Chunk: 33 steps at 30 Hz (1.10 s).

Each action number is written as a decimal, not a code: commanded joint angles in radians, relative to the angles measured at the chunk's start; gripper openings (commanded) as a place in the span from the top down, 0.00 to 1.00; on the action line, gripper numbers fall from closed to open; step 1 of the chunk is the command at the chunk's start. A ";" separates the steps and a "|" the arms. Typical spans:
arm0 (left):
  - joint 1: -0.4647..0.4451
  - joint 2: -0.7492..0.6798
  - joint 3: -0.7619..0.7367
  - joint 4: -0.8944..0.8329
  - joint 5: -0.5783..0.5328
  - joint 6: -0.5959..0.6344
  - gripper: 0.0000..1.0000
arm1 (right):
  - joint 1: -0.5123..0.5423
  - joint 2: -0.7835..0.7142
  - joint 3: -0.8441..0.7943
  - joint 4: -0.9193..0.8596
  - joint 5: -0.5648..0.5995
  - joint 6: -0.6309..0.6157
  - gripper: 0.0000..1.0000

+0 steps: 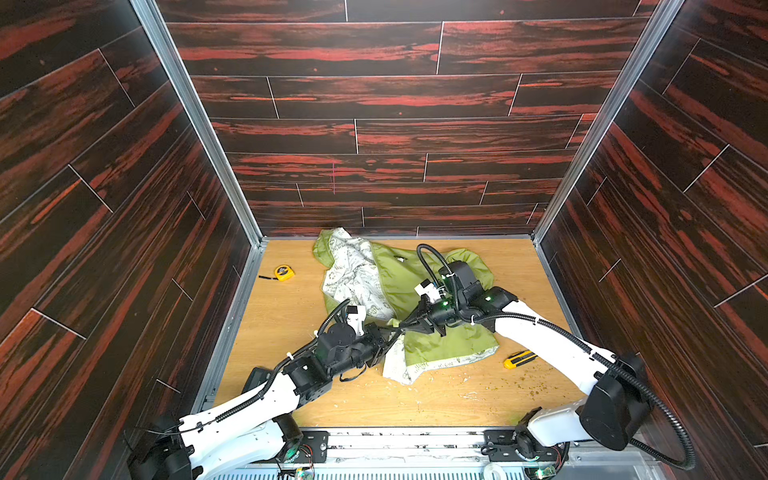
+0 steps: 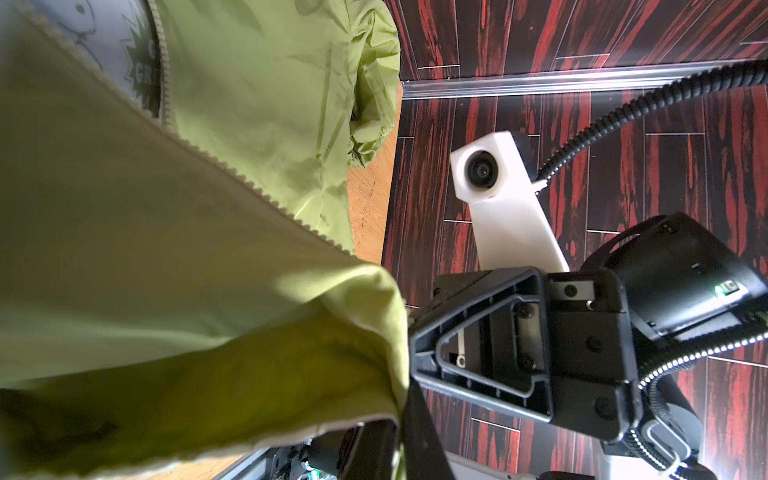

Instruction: Zip up the jacket

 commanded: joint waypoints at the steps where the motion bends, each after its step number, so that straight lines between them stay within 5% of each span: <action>1: -0.007 0.017 0.017 -0.001 0.033 0.002 0.95 | 0.014 -0.003 0.049 0.036 -0.057 -0.006 1.00; 7: -0.007 0.009 -0.006 0.002 0.017 -0.004 1.00 | 0.007 -0.002 0.071 0.007 -0.045 -0.038 0.97; 14: -0.004 -0.090 -0.088 -0.004 -0.046 -0.012 1.00 | -0.007 -0.028 0.175 -0.199 0.158 -0.215 0.18; 16: -0.004 -0.134 -0.122 -0.045 -0.064 -0.030 1.00 | -0.015 -0.056 0.186 -0.219 0.214 -0.236 0.08; 20: -0.004 -0.238 -0.189 -0.172 -0.101 -0.073 1.00 | -0.017 -0.121 0.162 -0.248 0.431 -0.240 0.06; 23: -0.004 -0.334 -0.244 -0.255 -0.127 -0.106 1.00 | -0.021 -0.155 0.069 -0.174 0.431 -0.249 0.08; 27: -0.004 -0.447 -0.320 -0.289 -0.163 -0.142 1.00 | -0.027 -0.155 -0.069 -0.080 0.279 -0.176 0.13; 29: -0.004 -0.479 -0.340 -0.299 -0.167 -0.151 1.00 | -0.010 -0.154 -0.176 0.041 0.186 -0.109 0.24; 33: -0.004 -0.489 -0.351 -0.303 -0.143 -0.149 1.00 | 0.017 -0.220 -0.419 0.297 0.171 0.063 0.39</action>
